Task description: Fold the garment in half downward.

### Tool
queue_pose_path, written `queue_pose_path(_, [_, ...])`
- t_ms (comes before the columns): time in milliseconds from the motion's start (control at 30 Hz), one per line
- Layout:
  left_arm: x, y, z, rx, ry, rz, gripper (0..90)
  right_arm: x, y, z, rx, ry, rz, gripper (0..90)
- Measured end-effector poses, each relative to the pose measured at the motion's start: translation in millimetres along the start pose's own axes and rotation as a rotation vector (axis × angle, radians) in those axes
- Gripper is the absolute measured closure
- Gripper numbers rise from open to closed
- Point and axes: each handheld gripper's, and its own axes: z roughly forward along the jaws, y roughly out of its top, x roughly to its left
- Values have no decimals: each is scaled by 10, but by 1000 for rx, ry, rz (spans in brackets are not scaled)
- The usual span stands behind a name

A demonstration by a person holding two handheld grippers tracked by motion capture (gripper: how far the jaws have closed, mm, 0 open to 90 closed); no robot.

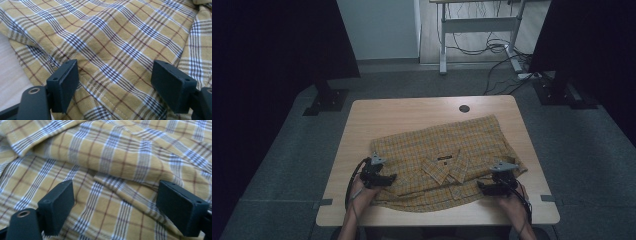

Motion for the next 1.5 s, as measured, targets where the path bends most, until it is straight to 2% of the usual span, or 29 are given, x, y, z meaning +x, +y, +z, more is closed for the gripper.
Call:
queue_pose_path(300, [-262,54,23,28,4,-5,197,-335,3,28,-23,1,8,151])
queue_pose_path(500, [-301,85,72,9,-1,1,191,-473,5,41,-33,1,10,152])
queue_pose_path(700, [-241,83,43,-9,-36,4,183,-458,6,24,-25,-5,3,151])
queue_pose_path(833, [-224,114,-65,-52,-32,3,173,-400,24,-36,-42,10,-6,148])
queue_pose_path(1033, [-172,103,-323,-116,-7,-9,143,-319,38,-209,-86,19,-18,146])
queue_pose_path(1133, [-93,34,-442,-135,8,-31,133,-312,1,-277,-96,18,-17,146])
queue_pose_path(1300, [65,-163,-546,-155,52,-92,131,-346,-105,-364,-91,-2,-6,146])
queue_pose_path(1500, [243,-405,-567,-130,111,-142,126,-443,-262,-463,-89,-28,24,144])
